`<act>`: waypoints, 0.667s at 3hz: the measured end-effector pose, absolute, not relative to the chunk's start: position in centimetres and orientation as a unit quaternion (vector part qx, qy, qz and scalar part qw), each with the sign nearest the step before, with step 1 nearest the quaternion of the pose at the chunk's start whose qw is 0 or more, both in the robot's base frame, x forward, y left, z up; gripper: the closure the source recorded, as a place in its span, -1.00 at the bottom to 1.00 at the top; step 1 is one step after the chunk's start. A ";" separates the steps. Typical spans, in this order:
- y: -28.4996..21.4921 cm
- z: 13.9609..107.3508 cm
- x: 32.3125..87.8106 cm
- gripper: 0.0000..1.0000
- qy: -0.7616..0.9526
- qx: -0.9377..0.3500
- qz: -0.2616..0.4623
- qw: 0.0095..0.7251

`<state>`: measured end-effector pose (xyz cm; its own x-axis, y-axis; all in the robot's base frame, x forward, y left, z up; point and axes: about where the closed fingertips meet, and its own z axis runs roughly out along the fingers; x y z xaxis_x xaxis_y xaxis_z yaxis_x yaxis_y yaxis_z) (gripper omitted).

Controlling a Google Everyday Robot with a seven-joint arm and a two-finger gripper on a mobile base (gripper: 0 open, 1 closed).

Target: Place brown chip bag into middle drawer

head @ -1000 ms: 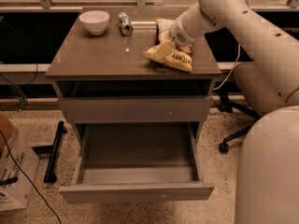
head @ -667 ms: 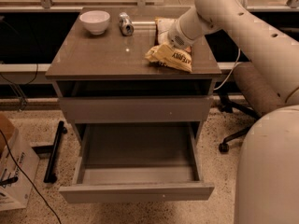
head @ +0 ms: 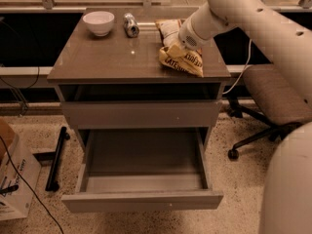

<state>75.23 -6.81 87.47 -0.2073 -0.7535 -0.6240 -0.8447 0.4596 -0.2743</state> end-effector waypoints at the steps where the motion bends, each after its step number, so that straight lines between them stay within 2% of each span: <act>1: -7.4 91.8 71.8 1.00 0.756 -0.531 0.073 0.375; 2: -8.1 95.1 66.9 1.00 0.741 -0.546 0.106 0.377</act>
Offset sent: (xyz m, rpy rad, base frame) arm -0.1509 -0.0285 0.1210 0.1370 0.0242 0.1853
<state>66.86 -8.08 95.06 -0.1203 -0.7285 -0.6744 -0.8886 0.3819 -0.2541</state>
